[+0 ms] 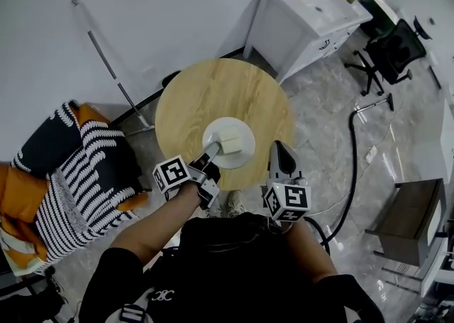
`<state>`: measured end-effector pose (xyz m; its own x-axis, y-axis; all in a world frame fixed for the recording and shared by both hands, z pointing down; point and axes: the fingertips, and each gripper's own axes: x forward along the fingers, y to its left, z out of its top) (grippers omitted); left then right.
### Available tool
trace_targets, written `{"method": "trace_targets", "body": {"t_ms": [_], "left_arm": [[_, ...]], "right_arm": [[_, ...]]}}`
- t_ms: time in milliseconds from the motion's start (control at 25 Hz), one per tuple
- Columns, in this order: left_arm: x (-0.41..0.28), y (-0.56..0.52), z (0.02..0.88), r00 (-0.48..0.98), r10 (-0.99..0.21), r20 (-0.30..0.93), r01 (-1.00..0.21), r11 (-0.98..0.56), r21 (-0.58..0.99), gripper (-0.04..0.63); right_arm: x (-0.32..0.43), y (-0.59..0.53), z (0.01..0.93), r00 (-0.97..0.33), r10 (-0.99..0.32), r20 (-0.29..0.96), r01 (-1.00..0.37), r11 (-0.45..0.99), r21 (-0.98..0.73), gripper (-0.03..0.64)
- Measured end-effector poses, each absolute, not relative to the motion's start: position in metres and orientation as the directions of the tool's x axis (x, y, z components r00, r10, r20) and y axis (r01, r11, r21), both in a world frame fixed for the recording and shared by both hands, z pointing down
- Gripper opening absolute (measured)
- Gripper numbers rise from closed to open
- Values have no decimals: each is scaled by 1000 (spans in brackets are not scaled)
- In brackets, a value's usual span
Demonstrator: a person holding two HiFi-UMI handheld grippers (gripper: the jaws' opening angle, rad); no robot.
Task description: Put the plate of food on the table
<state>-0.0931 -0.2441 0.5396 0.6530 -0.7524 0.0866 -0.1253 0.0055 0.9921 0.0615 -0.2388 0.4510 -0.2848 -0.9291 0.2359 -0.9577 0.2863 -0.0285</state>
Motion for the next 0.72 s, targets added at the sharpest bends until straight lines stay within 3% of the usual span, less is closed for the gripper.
{"method": "trace_targets", "body": {"t_ms": [720], "left_arm": [[-89, -273, 567, 618, -780, 99, -110, 38, 993, 28]], "right_arm": [[69, -253, 449, -340, -904, 260, -931, 364, 45, 8]]}}
